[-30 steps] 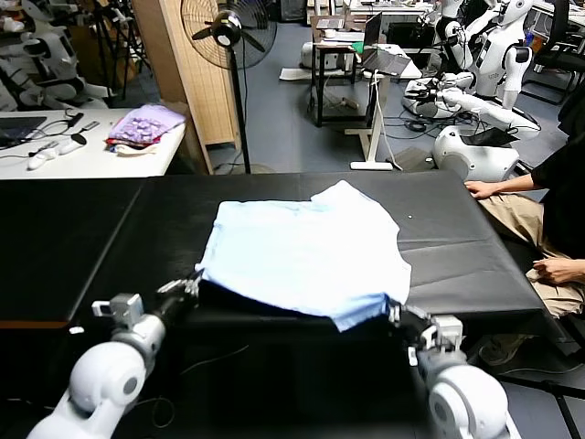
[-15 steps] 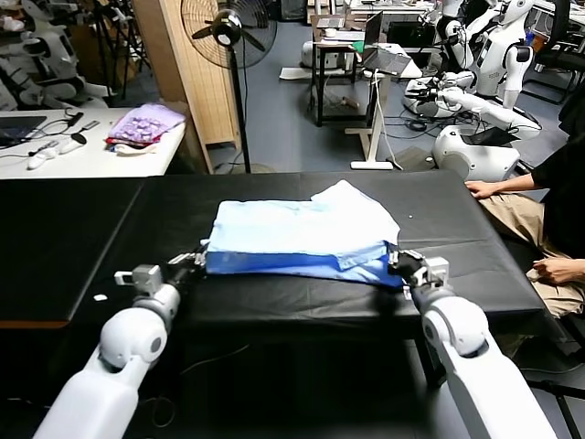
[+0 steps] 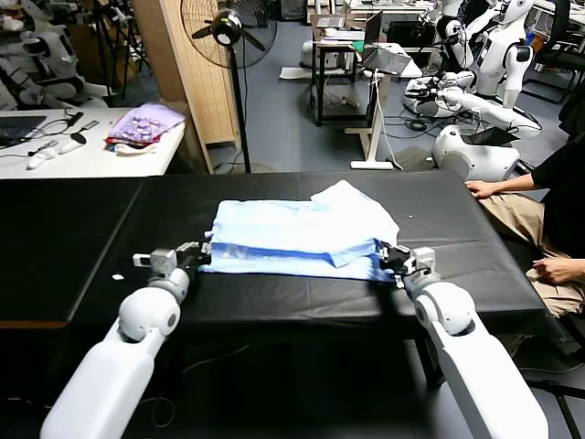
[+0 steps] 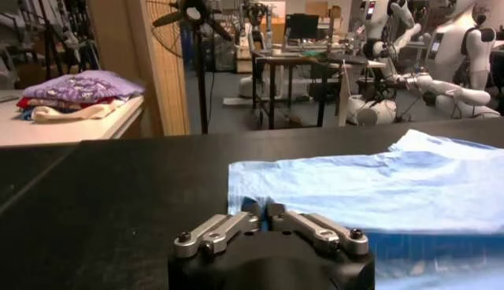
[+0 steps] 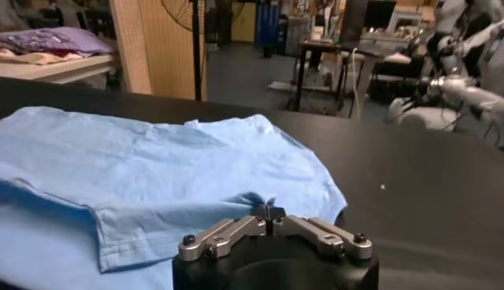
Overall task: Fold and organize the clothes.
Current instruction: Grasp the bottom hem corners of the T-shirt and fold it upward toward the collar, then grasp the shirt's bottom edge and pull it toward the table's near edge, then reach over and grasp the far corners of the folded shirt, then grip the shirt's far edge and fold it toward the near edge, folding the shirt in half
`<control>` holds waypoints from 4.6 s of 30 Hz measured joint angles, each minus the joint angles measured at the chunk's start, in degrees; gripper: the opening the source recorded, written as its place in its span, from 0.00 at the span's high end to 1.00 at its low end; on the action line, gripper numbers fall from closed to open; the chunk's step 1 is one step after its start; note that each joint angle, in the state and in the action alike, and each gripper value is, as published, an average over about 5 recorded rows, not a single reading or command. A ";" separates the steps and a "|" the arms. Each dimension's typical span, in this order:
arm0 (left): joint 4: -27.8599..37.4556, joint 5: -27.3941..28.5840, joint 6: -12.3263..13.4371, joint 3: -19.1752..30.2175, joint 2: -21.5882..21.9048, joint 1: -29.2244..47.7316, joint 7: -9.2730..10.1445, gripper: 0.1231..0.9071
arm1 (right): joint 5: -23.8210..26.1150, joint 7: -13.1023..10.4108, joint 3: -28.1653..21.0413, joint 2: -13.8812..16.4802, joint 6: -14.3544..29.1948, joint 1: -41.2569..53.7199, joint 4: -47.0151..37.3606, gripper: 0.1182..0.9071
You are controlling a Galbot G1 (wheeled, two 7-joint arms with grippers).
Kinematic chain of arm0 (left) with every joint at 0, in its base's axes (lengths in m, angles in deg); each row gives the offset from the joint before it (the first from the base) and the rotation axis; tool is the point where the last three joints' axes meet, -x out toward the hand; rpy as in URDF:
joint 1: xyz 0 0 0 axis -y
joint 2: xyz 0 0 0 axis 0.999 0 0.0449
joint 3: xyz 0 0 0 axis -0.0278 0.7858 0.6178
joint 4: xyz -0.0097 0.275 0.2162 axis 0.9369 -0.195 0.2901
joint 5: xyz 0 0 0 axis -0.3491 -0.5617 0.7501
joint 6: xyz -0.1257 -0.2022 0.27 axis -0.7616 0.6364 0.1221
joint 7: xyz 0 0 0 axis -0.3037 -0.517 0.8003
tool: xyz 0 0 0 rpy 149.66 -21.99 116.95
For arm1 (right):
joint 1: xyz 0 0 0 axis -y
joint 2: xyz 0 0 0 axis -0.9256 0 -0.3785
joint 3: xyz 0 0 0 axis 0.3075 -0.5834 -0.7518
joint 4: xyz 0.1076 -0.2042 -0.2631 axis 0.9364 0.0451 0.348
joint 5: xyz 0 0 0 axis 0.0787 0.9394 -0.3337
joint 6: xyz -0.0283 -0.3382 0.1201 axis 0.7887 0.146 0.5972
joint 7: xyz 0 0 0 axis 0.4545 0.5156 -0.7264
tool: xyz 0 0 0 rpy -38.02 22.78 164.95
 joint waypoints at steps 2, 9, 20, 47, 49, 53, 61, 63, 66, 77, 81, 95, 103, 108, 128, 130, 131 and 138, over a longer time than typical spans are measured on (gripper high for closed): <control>-0.23 -0.05 -0.08 -0.15 0.06 -0.29 -0.05 0.40 | -0.18 -0.60 1.01 0.39 -0.45 -2.13 2.15 0.16; -2.56 -3.56 -1.93 -1.42 0.80 -3.45 -1.20 0.14 | -1.60 -1.86 4.79 -0.02 -1.49 -9.41 6.97 0.21; -2.33 -6.80 -4.75 -2.50 0.78 -7.13 -2.65 0.28 | -1.42 -2.02 7.54 -1.45 -0.94 -13.33 6.97 0.93; -15.68 -7.02 -9.56 -4.76 4.86 -18.13 5.78 0.99 | -4.55 -9.12 9.15 1.72 -10.88 -21.53 19.71 1.00; -17.76 -6.95 -9.56 -5.43 5.29 -20.36 5.99 0.99 | -4.55 -9.12 9.30 1.74 -10.98 -22.30 20.33 0.99; -21.03 -6.55 -9.28 -6.42 5.39 -23.65 6.26 0.99 | -4.72 -9.10 9.79 1.79 -11.63 -23.60 21.67 0.91; -25.33 -6.35 -9.77 -7.71 5.94 -26.44 8.34 0.53 | -6.83 -10.84 12.26 2.94 -11.79 -26.72 26.77 0.35; -26.29 -6.67 -10.29 -8.18 6.41 -26.71 9.19 0.40 | -7.85 -10.77 13.23 3.47 -11.79 -26.92 28.29 0.24; -27.43 -7.55 -10.73 -9.10 7.07 -26.40 9.69 0.23 | -9.21 -10.05 14.26 4.25 -11.80 -25.67 29.31 0.16; -15.99 -15.22 -8.91 -6.62 6.47 -7.37 9.09 0.14 | -8.75 -7.21 3.95 2.84 -8.45 0.22 10.51 0.14; -6.54 -16.38 -9.19 -3.07 5.86 3.16 7.73 0.14 | -7.64 -6.93 -2.15 0.79 -5.43 11.72 -1.14 0.14; 19.38 -14.71 -16.12 8.74 2.06 23.54 3.45 0.14 | 0.35 -1.82 -13.46 -12.60 -2.69 36.76 -38.65 0.14; 23.90 -14.04 -16.34 9.63 0.95 25.38 1.35 0.14 | 4.28 -0.72 -13.67 -17.10 -2.37 41.64 -50.84 0.14; 25.89 -13.05 -15.77 9.65 0.31 25.74 -0.23 0.14 | 4.87 -1.04 -12.73 -18.08 -1.95 42.32 -54.63 0.17; 29.03 -9.94 -13.00 9.88 -1.29 25.05 -4.93 0.99 | 5.05 0.56 -11.12 -18.86 -0.53 42.47 -57.34 0.93; 29.11 -9.62 -12.32 9.78 -1.49 25.10 -4.93 0.99 | 5.10 0.66 -10.89 -18.86 0.75 42.18 -57.18 0.98; 29.10 -9.55 -12.01 9.69 -1.58 25.12 -4.88 0.99 | 5.08 0.71 -10.75 -18.82 1.51 41.96 -57.01 1.00; 26.87 -9.61 -10.88 8.38 -1.43 24.04 -4.26 0.99 | 2.46 1.61 -10.52 -17.13 5.71 39.36 -52.59 1.00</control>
